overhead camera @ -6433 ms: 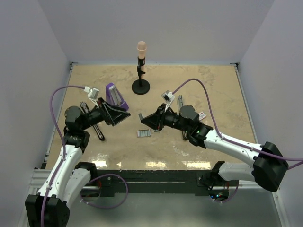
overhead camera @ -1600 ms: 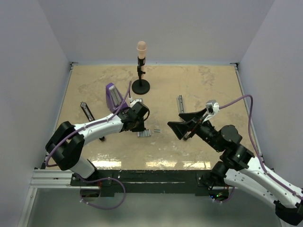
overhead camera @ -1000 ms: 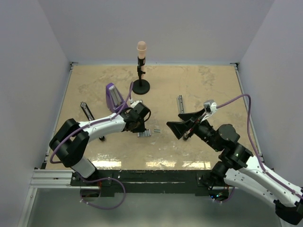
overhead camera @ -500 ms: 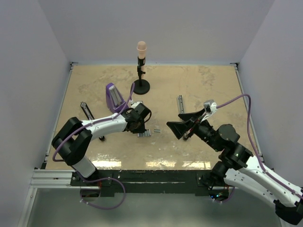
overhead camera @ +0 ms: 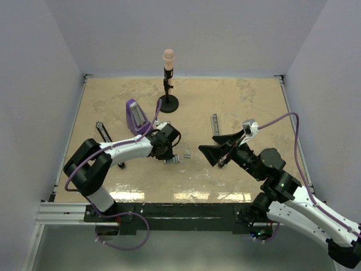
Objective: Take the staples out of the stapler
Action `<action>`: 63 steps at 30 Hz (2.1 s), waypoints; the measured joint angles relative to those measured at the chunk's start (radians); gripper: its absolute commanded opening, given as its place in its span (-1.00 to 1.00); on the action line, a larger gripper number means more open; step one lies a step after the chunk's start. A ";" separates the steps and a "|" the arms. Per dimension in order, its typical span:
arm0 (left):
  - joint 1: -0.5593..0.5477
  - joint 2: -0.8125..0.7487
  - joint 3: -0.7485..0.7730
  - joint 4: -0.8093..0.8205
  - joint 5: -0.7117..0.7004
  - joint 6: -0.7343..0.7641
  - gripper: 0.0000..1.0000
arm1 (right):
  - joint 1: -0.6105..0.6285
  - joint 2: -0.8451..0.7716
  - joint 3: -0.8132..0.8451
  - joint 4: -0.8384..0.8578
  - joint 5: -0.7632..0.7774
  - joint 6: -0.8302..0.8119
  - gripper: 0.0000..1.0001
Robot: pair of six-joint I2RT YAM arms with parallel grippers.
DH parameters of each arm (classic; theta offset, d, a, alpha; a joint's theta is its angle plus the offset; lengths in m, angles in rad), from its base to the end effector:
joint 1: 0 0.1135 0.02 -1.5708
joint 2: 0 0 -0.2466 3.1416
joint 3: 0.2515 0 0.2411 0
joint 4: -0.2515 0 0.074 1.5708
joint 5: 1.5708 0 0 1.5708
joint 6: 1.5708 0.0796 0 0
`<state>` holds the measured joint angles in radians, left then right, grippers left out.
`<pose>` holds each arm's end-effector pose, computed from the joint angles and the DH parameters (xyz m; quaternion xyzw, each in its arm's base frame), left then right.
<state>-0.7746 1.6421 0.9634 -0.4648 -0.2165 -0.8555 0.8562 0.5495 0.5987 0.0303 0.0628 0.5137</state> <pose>0.2406 -0.2115 0.1215 -0.0622 0.9698 -0.0810 0.2214 0.1302 0.1425 0.3259 -0.0928 0.6721 0.4480 0.5821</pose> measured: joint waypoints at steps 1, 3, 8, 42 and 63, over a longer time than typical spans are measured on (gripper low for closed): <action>0.000 0.002 0.000 0.000 0.000 0.000 -0.63 | 0.000 0.000 0.000 0.000 0.000 0.000 0.97; 0.000 0.005 0.000 0.000 0.000 0.000 -0.63 | 0.000 0.000 0.000 0.000 0.000 -0.002 0.97; 0.000 0.011 0.008 0.001 0.000 0.000 -0.63 | 0.000 0.003 0.000 0.000 0.000 -0.007 0.97; -0.010 0.020 0.029 -0.031 0.000 -0.022 -0.42 | 0.000 0.020 0.000 0.000 0.000 -0.011 0.97; 0.026 -0.050 0.060 -0.048 -0.014 0.014 -0.18 | 0.000 0.348 0.000 0.006 0.024 -0.024 0.64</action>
<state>-0.7486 1.5921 1.0233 -0.5129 -0.2306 -0.8410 0.8562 0.8978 0.5991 0.0364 0.0872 0.4892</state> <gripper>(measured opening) 0.404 0.868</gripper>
